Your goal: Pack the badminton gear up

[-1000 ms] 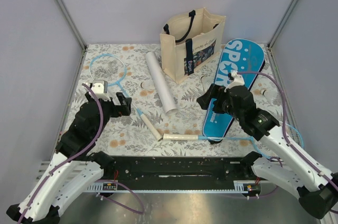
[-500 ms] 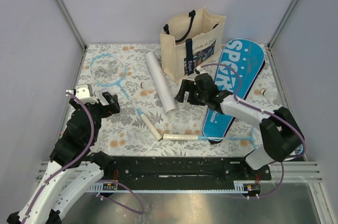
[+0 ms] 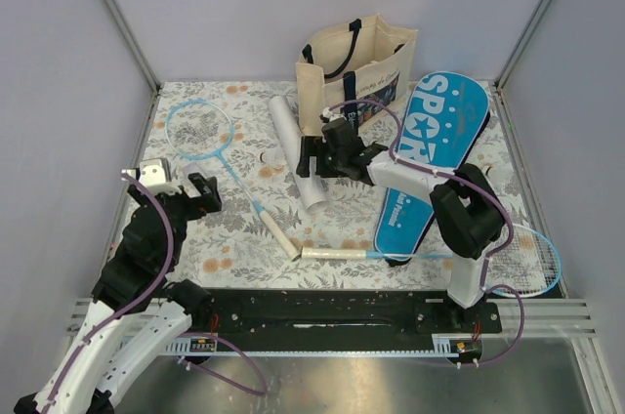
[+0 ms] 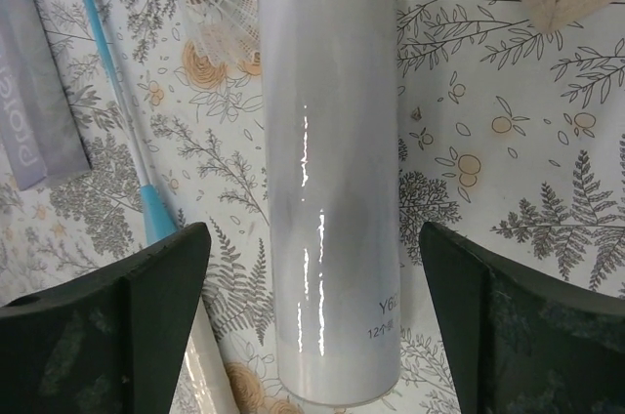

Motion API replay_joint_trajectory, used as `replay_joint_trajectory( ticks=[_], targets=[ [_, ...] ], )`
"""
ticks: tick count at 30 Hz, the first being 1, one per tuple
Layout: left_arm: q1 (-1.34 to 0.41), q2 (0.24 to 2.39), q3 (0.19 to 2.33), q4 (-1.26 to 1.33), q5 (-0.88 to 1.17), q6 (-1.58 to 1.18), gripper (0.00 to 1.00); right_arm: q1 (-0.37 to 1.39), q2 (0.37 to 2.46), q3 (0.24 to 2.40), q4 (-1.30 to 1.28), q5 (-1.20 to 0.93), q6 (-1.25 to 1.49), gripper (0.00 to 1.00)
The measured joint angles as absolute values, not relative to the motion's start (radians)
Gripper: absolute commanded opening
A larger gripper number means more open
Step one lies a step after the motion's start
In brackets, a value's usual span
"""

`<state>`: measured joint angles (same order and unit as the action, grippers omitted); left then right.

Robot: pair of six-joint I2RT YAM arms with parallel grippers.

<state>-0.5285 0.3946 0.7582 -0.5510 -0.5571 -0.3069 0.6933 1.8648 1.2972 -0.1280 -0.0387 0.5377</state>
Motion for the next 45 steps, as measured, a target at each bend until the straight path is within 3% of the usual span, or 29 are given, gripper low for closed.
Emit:
replay_joint_trajectory(
  ticks=[13, 29, 45],
  targets=[
    [-0.528, 0.424, 0.749, -0.562, -0.55, -0.4, 0.99, 0.697, 1.95, 1.302, -0.169, -0.074, 0.449, 0.92],
    [-0.528, 0.618, 0.794, -0.69, -0.49, -0.599, 0.97, 0.702, 1.98, 1.283, -0.157, -0.099, 0.415, 0.6],
    [-0.43, 0.855, 0.875, -0.567, -0.231, -0.696, 0.99, 0.704, 1.555, 0.859, 0.101, -0.127, 0.473, 0.5]
  ],
)
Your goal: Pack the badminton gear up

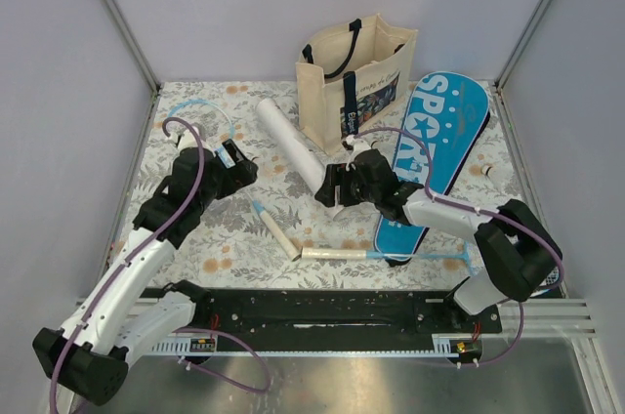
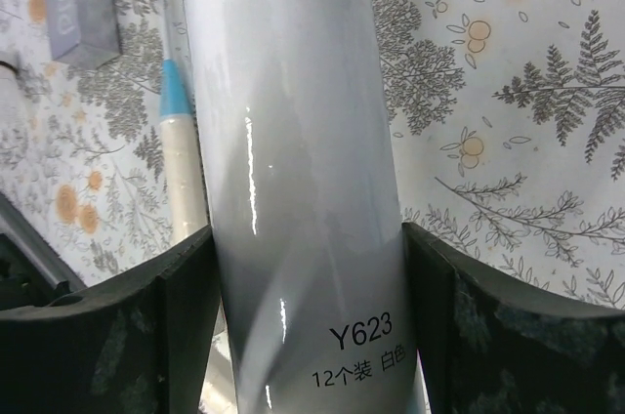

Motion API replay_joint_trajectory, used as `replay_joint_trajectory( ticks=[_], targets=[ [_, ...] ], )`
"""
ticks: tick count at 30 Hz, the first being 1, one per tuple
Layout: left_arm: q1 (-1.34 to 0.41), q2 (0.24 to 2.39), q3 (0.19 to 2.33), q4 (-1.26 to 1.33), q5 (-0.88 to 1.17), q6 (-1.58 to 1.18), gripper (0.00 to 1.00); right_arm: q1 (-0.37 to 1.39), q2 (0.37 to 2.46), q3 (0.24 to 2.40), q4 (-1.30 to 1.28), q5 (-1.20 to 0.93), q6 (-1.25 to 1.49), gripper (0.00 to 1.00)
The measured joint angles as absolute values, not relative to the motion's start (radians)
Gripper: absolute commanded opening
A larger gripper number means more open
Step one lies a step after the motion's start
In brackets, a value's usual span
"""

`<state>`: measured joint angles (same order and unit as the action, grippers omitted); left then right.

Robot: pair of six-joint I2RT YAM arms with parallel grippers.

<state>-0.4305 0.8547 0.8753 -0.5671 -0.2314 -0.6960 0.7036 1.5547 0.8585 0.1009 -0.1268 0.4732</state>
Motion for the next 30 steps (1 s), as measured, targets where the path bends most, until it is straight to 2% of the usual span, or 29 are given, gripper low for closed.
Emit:
replay_joint_trajectory(
  ticks=[7, 15, 30],
  targets=[
    [-0.308, 0.929, 0.875, -0.408, -0.041, -0.744, 0.99, 0.705, 1.388, 0.686, 0.245, -0.204, 0.518, 0.49],
    [-0.296, 0.963, 0.802, -0.088, 0.18, -0.754, 0.99, 0.706, 1.234, 0.577, 0.422, -0.309, 0.602, 0.49],
    [-0.407, 1.074, 0.666, 0.426, 0.369, -0.809, 0.98, 0.719, 1.214, 0.508, 0.727, -0.35, 0.86, 0.5]
  ],
)
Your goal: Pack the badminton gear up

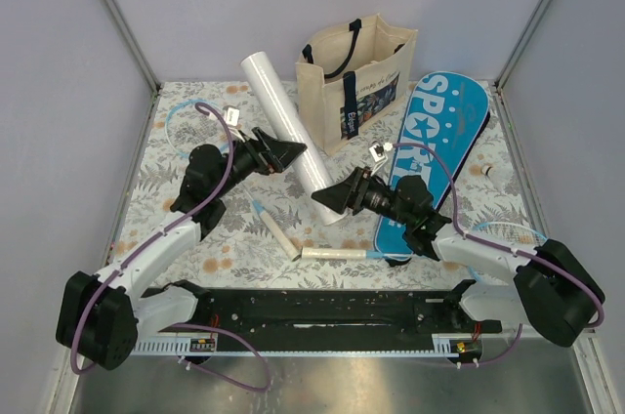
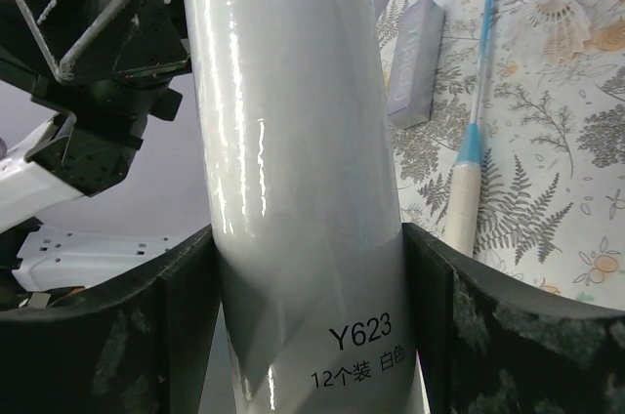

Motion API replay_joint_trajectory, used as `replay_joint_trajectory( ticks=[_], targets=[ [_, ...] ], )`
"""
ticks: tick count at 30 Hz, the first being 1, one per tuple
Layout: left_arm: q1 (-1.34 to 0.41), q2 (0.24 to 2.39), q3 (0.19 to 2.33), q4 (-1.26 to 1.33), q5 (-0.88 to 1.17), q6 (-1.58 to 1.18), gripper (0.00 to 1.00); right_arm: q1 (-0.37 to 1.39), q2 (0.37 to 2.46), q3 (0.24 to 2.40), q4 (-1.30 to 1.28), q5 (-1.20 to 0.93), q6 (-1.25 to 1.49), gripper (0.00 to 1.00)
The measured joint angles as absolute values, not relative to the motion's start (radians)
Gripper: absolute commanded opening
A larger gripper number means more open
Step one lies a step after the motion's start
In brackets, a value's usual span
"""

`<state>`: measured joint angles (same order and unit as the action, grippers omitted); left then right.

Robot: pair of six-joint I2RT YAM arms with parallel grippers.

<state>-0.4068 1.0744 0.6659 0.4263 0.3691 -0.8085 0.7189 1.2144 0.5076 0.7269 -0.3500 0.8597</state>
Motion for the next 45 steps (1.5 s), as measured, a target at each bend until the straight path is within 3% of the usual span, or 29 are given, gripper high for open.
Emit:
replay_joint_trajectory(
  ticks=[8, 13, 16, 21, 26, 29, 34, 38, 45],
  targets=[
    [-0.413, 1.102, 0.661, 0.5, 0.375, -0.823, 0.82, 0.744, 1.278, 0.467, 0.869, -0.359, 0.941, 0.55],
    [-0.407, 1.103, 0.643, 0.531, 0.371, -0.844, 0.82, 0.764, 1.347, 0.464, 0.966, -0.361, 0.995, 0.57],
    [-0.407, 1.114, 0.643, 0.542, 0.376, -0.847, 0.86, 0.779, 1.379, 0.464, 1.006, -0.361, 1.015, 0.56],
    [-0.407, 1.121, 0.644, 0.521, 0.379, -0.831, 0.78, 0.793, 1.405, 0.464, 1.024, -0.361, 1.045, 0.56],
    [-0.408, 1.121, 0.655, 0.476, 0.384, -0.784, 0.86, 0.799, 1.406, 0.464, 1.019, -0.36, 1.053, 0.54],
    [-0.408, 1.121, 0.685, 0.418, 0.393, -0.759, 0.86, 0.8, 1.406, 0.464, 1.017, -0.357, 1.052, 0.54],
    [-0.408, 1.129, 0.703, 0.385, 0.411, -0.748, 0.77, 0.804, 1.405, 0.455, 1.021, -0.357, 1.048, 0.53],
    [-0.408, 1.136, 0.703, 0.382, 0.42, -0.75, 0.86, 0.805, 1.405, 0.448, 1.021, -0.36, 1.044, 0.53],
    [-0.408, 1.148, 0.712, 0.333, 0.423, -0.733, 0.9, 0.81, 1.392, 0.44, 0.984, -0.36, 1.032, 0.53]
  ],
)
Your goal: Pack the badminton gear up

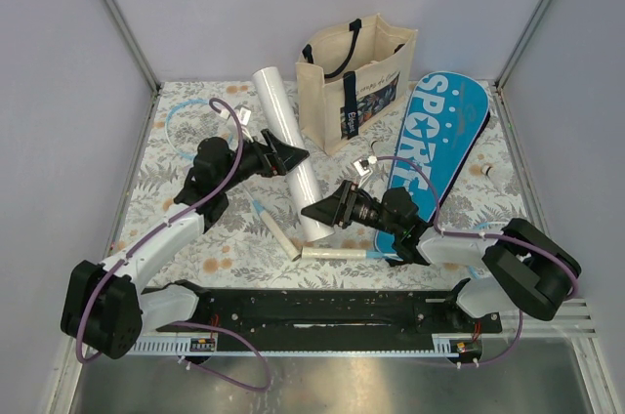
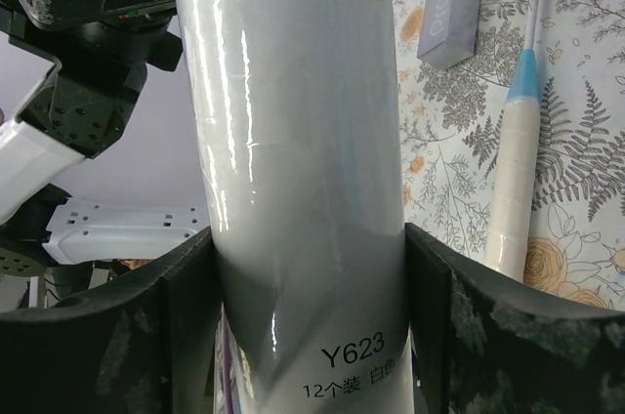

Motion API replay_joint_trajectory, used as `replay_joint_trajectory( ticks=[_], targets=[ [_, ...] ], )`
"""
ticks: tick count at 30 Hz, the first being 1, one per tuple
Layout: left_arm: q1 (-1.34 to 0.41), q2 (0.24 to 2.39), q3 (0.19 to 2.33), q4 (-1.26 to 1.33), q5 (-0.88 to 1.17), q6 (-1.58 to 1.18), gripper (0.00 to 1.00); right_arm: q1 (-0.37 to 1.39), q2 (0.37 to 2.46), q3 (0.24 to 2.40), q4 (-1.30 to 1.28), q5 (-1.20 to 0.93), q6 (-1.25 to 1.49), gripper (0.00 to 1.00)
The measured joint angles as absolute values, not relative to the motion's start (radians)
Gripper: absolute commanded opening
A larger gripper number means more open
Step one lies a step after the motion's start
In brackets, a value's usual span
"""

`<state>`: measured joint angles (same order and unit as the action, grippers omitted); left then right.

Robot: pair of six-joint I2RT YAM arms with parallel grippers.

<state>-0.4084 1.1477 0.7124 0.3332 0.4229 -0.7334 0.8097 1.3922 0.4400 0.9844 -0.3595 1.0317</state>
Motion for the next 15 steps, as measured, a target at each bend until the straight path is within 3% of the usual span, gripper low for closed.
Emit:
replay_joint_trajectory(
  ticks=[4, 9, 13, 15],
  targets=[
    [-0.408, 1.148, 0.712, 0.307, 0.416, -0.725, 0.91, 0.812, 1.39, 0.44, 0.96, -0.36, 1.018, 0.53],
    [-0.408, 1.15, 0.712, 0.298, 0.412, -0.725, 0.81, 0.812, 1.388, 0.44, 0.952, -0.36, 1.008, 0.54],
    [-0.407, 1.159, 0.712, 0.3, 0.415, -0.73, 0.68, 0.812, 1.387, 0.439, 0.945, -0.36, 1.003, 0.63],
    [-0.407, 1.16, 0.712, 0.3, 0.415, -0.734, 0.63, 0.812, 1.387, 0.439, 0.942, -0.362, 1.0, 0.75]
  ],
)
